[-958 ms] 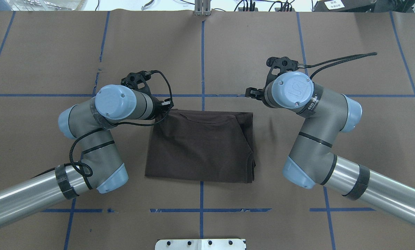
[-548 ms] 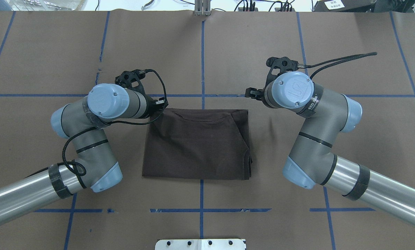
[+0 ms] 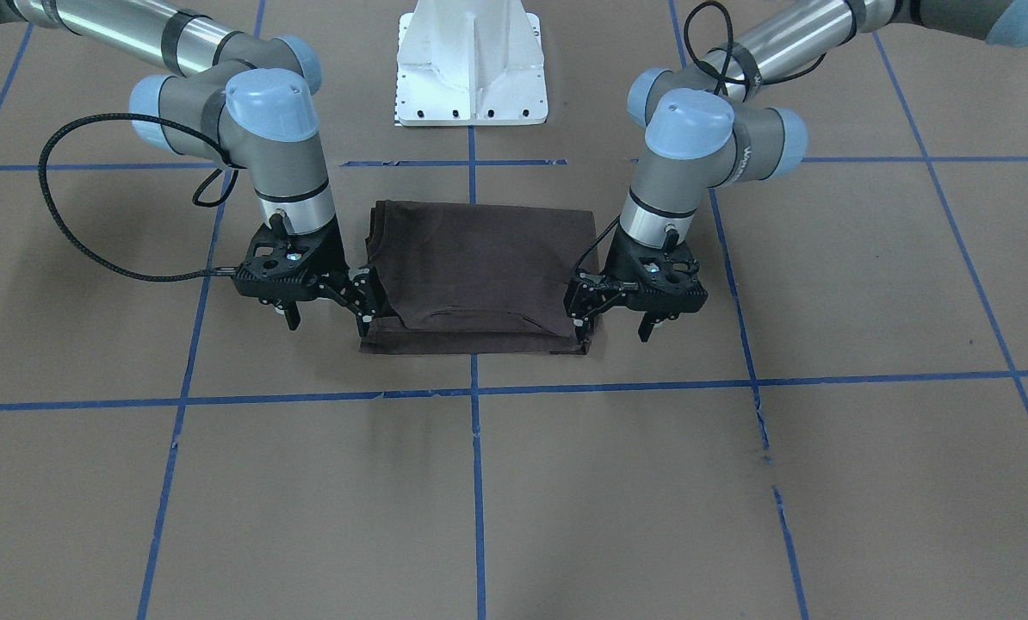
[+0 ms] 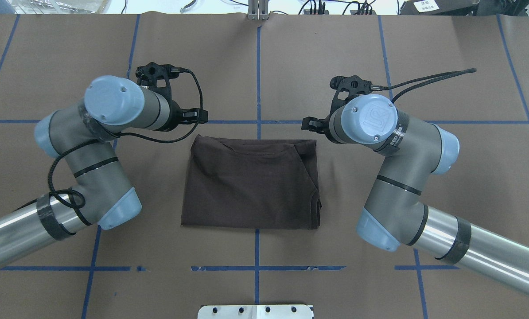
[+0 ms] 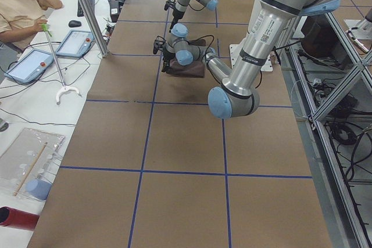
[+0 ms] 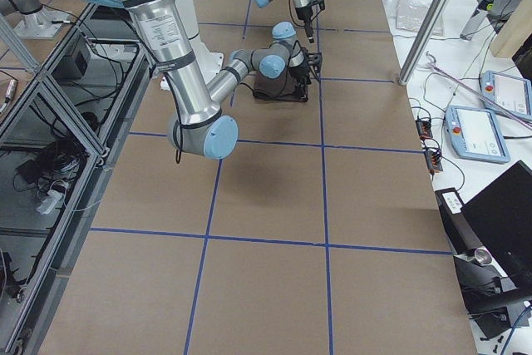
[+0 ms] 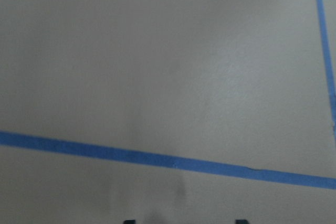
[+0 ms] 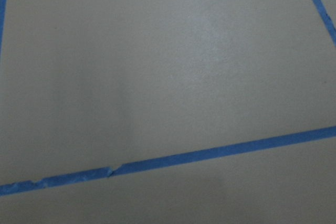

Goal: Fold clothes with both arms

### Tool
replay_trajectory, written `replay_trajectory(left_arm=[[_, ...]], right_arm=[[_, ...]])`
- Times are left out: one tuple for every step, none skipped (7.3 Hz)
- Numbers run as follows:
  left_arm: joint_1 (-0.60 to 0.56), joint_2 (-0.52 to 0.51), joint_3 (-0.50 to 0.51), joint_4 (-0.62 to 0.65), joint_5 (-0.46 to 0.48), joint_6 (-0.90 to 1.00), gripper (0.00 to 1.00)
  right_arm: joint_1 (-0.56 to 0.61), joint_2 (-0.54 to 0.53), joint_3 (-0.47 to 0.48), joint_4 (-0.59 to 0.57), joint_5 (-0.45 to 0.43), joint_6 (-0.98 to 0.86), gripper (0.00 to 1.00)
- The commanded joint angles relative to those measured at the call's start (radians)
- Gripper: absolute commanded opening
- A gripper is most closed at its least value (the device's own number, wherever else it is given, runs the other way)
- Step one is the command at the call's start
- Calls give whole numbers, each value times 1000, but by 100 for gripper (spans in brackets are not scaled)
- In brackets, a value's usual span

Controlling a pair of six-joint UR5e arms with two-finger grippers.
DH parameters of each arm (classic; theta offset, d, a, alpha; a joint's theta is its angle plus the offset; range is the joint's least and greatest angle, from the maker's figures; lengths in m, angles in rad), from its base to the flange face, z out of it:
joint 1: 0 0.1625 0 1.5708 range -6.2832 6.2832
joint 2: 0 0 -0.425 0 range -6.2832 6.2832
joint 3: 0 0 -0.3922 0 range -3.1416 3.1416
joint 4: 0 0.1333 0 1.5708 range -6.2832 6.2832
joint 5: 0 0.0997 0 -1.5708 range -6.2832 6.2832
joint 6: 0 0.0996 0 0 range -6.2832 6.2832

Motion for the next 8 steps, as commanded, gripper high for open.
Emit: replay_trajectory(left_arm=[[-46,55,-61,27,-82,101,100],[-43,55,-61,27,-82,92,100],[-41,57,-61,27,-82,91,100],[-41,58,-61,27,-82,89,100],[-41,58,-61,27,-82,86,100],[-41,58,-61,26,-82,85,100],[-41,58,-61,26,-82,85,100],[-41,58,-61,26,-82,85,100]], right_arm=[[-111,-7,-1,-23,-121,-14,100],[-114,-7,6,-65,-131,-83,100],[-114,-10,6,-68,-133,-118,100],[-122,-11,-6,-70,-145,-138,100],[-129,-7,-39,-70,-183,-148,100],[-126,-1,-66,-70,-196,-157,100],[-107,1,-69,-70,-194,-174,100],[-82,10,-93,-70,-194,-175,100]])
